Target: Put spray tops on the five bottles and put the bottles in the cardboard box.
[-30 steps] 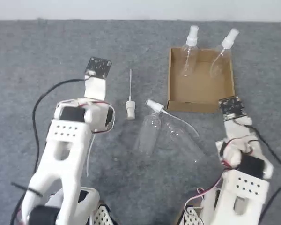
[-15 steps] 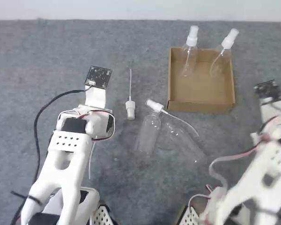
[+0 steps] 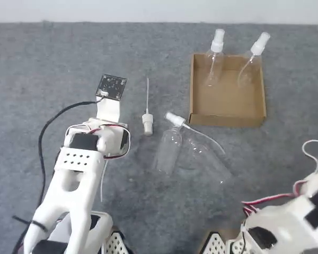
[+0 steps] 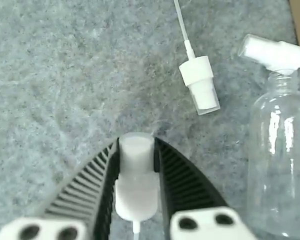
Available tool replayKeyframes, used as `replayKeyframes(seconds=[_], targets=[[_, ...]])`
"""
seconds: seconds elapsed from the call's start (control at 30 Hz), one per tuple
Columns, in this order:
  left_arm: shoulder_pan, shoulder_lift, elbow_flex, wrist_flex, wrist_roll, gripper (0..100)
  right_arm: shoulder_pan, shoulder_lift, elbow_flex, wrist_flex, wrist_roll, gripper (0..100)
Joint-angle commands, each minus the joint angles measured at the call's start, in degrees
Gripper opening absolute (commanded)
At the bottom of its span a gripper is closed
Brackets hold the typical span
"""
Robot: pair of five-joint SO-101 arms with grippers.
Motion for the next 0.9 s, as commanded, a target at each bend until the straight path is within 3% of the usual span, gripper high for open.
replayKeyframes(seconds=[0.0,0.2,0.33,0.43,0.6,0.87], targets=[[0.18,-2.73,-0.31,-1.23,0.62,1,0.31,3.38,-5.45,0.22,0.62,25.0],[0.18,-2.73,-0.31,-1.23,0.62,1,-0.40,10.07,-5.80,0.13,0.44,23.7],[0.18,-2.73,-0.31,-1.23,0.62,1,-0.66,12.26,-5.89,-0.40,-0.44,9.9],[0.18,-2.73,-0.31,-1.23,0.62,1,-0.66,11.82,-6.95,-3.82,-6.68,0.0],[0.18,-3.25,-0.48,-1.23,0.44,1,-2.95,6.37,-9.49,-0.75,-13.71,0.4],[-0.35,-3.34,-5.05,-0.79,0.18,1,-14.37,-11.30,-8.97,9.10,-23.47,0.6]])
